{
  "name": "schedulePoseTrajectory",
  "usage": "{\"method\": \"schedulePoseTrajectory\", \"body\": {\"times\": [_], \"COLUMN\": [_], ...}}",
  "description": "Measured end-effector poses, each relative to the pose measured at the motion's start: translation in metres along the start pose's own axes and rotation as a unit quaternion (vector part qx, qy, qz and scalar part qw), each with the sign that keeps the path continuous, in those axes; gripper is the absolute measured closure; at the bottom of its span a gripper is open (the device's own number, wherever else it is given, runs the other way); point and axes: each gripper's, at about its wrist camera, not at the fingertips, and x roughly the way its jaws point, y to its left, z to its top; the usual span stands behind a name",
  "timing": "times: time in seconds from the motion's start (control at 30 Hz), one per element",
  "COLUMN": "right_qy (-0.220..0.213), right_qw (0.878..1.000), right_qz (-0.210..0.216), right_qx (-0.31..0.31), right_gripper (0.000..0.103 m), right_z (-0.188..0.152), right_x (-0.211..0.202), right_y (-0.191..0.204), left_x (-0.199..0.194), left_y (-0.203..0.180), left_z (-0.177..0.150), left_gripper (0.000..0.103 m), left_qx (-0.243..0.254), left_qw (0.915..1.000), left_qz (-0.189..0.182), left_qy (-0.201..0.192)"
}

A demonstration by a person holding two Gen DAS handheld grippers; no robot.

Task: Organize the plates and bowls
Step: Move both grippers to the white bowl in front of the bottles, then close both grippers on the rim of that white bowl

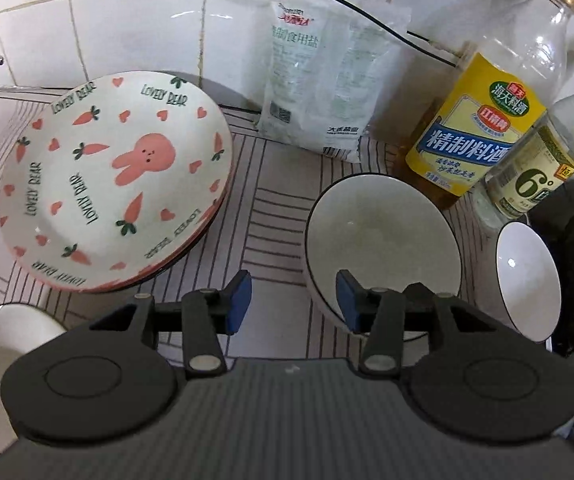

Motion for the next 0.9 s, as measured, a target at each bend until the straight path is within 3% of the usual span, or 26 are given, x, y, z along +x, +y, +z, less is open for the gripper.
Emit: {"method": "schedulePoseTrajectory", "body": {"times": [0.2, 0.23, 0.33, 0.4, 0.57, 0.9], "right_qy": [0.007, 0.006, 0.003, 0.003, 0.018, 0.052], "right_qw": [1.0, 1.0, 1.0, 1.0, 0.999, 0.998], "right_qz": [-0.006, -0.005, -0.006, -0.007, -0.032, -0.021], "right_qx": [0.007, 0.007, 0.0, -0.004, -0.005, 0.027], "right_gripper": [0.061, 0.062, 0.069, 0.076, 0.08, 0.08], "right_z": [0.001, 0.001, 0.0, -0.001, 0.001, -0.006], "right_x": [0.011, 0.011, 0.012, 0.013, 0.014, -0.002], "right_y": [-0.001, -0.001, 0.002, 0.004, 0.009, 0.002], "left_x": [0.014, 0.015, 0.018, 0.017, 0.01, -0.013], "left_y": [0.002, 0.003, 0.002, -0.002, -0.008, 0.002], "left_z": [0.006, 0.006, 0.004, 0.002, -0.003, -0.014], "left_gripper": [0.062, 0.076, 0.09, 0.09, 0.091, 0.091], "left_qx": [0.003, 0.004, 0.013, 0.02, 0.043, 0.03], "left_qw": [0.9999, 0.9997, 0.9991, 0.9991, 0.9986, 0.9988], "left_qz": [-0.011, -0.02, -0.038, -0.036, -0.029, -0.028], "left_qy": [0.011, 0.012, 0.017, 0.012, 0.007, 0.027]}}
